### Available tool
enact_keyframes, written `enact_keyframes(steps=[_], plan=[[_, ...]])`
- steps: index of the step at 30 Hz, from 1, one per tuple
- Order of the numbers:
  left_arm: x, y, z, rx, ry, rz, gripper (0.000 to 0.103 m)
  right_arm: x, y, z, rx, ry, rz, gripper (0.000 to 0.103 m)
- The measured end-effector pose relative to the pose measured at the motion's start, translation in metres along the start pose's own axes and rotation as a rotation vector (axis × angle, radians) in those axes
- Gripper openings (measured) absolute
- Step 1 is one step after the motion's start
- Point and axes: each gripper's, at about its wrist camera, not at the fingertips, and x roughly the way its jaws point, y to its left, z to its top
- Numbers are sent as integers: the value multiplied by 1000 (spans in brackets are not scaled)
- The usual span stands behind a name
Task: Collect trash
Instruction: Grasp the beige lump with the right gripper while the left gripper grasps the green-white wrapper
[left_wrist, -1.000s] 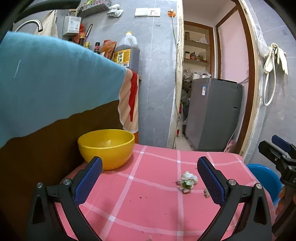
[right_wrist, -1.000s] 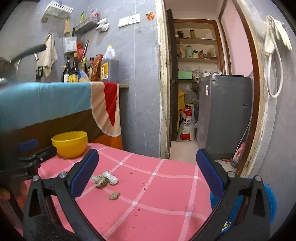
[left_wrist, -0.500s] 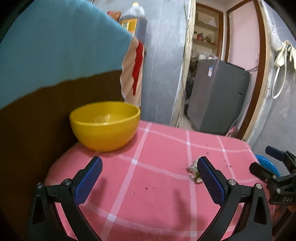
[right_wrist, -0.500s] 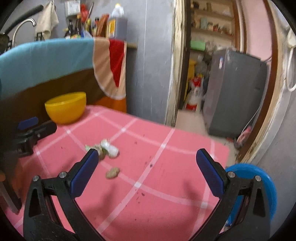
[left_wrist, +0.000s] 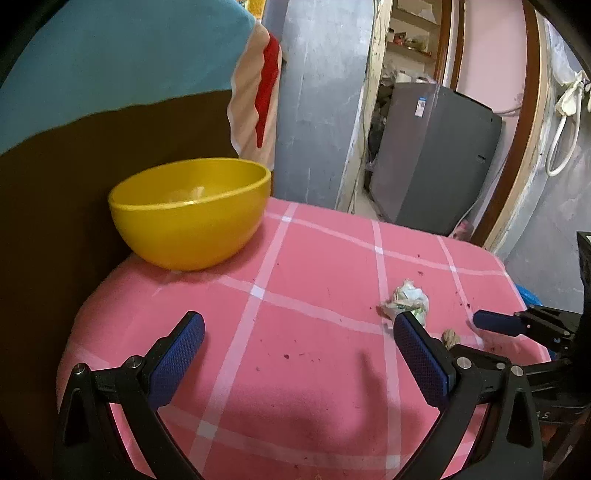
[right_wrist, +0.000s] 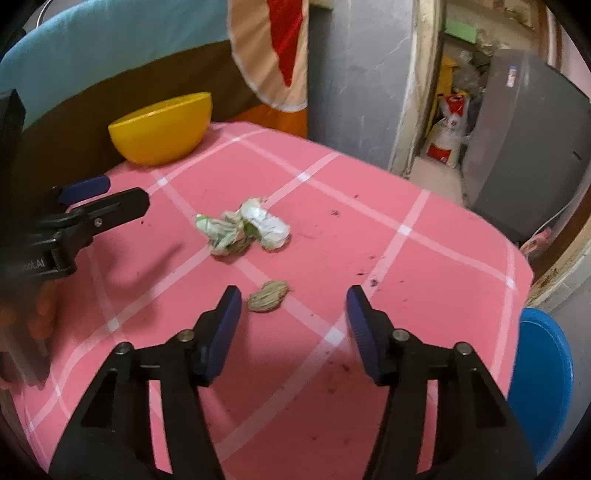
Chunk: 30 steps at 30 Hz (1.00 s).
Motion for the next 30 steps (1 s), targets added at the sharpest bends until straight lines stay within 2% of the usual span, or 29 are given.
enact_keyframes(steps=[3, 6, 12, 16, 21, 25, 30], plan=[[2, -3, -1, 10, 12, -16, 100, 8, 0, 1, 6, 41, 26, 58], [5, -10, -1, 33, 26, -37, 100, 7, -2, 0, 18, 46, 30, 52], [11, -23, 1, 79, 59, -65, 100, 6, -8, 1, 51, 41, 49, 30], [13, -30, 1, 90, 66, -86, 99, 7, -8, 3, 58, 40, 53, 28], [15, -38, 4, 92, 81, -133, 91, 5, -9, 1, 50, 36, 32, 27], [21, -47, 6, 108, 108, -159, 78, -1, -16, -3, 27, 26, -41, 27], [33, -65, 9, 145, 153, -147, 64, -9, -35, -8, 77, 3, -57, 27]])
